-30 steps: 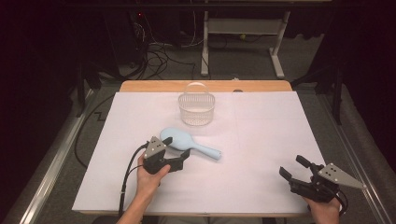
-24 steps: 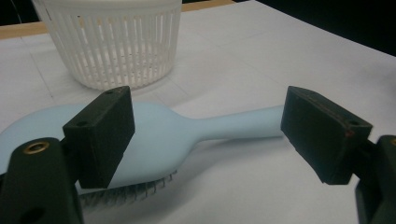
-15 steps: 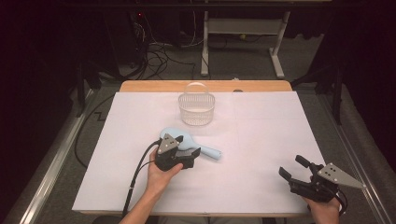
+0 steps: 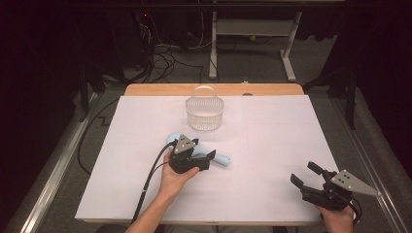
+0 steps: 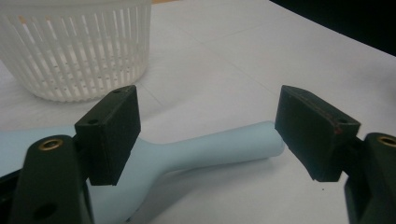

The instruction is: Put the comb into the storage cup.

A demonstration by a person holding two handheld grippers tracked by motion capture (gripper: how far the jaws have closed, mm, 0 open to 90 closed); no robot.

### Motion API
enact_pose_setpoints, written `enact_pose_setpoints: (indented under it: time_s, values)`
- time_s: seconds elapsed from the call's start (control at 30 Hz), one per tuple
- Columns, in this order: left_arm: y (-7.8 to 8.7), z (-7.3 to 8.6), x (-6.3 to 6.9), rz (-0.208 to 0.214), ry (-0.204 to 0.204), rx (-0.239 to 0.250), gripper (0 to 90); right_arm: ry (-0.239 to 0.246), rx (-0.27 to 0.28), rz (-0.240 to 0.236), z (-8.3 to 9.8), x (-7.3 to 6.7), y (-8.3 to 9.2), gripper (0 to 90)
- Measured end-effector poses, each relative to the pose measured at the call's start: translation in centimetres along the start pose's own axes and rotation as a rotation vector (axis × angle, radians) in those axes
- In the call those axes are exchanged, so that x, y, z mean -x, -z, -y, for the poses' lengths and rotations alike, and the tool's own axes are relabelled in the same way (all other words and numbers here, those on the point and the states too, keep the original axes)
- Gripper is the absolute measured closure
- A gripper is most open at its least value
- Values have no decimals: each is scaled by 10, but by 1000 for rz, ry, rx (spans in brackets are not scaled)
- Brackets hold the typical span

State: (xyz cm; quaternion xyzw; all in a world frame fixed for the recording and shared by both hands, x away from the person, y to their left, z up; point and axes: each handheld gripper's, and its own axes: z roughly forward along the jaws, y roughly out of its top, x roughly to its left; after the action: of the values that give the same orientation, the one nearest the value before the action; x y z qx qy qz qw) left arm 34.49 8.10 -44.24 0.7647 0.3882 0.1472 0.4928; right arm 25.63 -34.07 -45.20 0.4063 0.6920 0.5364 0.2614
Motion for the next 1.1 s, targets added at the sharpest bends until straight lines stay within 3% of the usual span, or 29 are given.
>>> enact_pose_setpoints:
  time_s: [0.1,0.6,0.7,0.87,1.1]
  values:
    - [0,-4,1,-11,-27,-22,242,-1,-7,-3,0,0,-1,204]
    - [-20,-31,6,-16,-54,-127,319,9,-23,-10,0,-1,-3,205]
    - [-29,-37,10,-22,-72,-182,336,6,-23,-9,0,0,-3,207]
    - [-40,-40,9,-36,-67,-272,385,1,-31,-1,0,1,-3,213]
    - [-50,-45,12,-42,-64,-349,482,-16,-29,5,0,3,-3,214]
